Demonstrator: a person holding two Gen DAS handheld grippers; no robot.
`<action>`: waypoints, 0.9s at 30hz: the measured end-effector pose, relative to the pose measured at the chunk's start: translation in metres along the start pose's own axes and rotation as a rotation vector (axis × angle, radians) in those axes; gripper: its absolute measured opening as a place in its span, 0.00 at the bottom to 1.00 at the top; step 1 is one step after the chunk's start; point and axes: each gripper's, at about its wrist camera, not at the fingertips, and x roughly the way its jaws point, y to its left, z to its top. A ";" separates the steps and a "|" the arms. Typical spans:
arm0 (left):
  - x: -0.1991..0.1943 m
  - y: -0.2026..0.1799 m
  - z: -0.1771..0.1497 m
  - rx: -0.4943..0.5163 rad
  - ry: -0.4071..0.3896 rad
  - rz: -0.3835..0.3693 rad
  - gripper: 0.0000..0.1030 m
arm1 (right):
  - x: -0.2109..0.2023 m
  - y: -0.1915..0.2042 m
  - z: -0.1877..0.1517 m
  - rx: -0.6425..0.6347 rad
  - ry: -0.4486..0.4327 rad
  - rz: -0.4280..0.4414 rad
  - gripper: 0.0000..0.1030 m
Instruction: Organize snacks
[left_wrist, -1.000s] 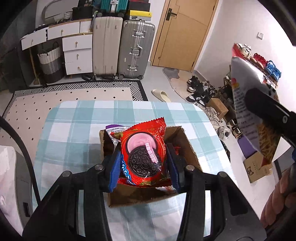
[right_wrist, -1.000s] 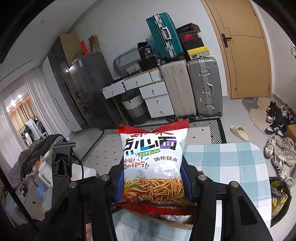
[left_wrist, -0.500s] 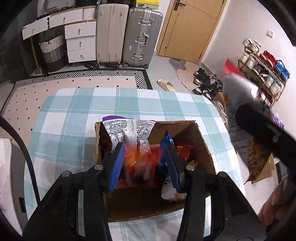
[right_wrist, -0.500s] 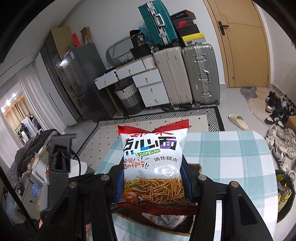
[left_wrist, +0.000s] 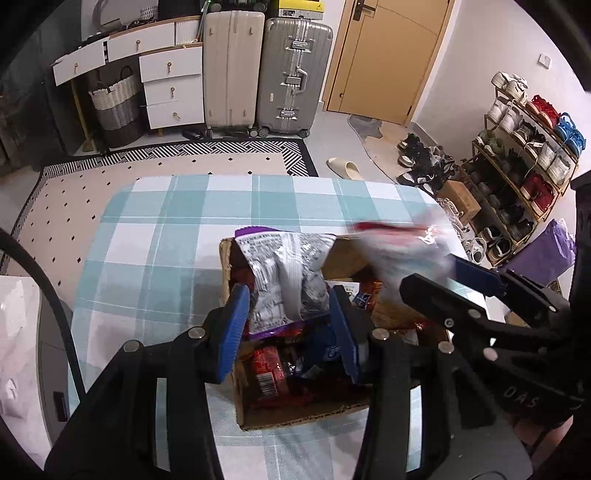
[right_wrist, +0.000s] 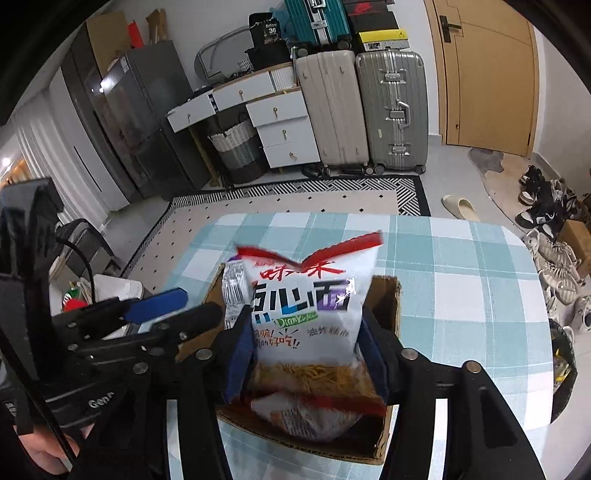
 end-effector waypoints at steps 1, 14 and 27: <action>-0.005 0.000 -0.002 -0.002 -0.003 0.000 0.41 | -0.004 0.001 -0.001 0.002 -0.012 -0.004 0.61; -0.092 0.002 -0.031 0.003 -0.101 0.050 0.62 | -0.094 0.018 -0.014 -0.040 -0.138 -0.017 0.70; -0.205 -0.015 -0.089 0.003 -0.299 0.092 0.79 | -0.200 0.061 -0.083 -0.075 -0.330 0.093 0.81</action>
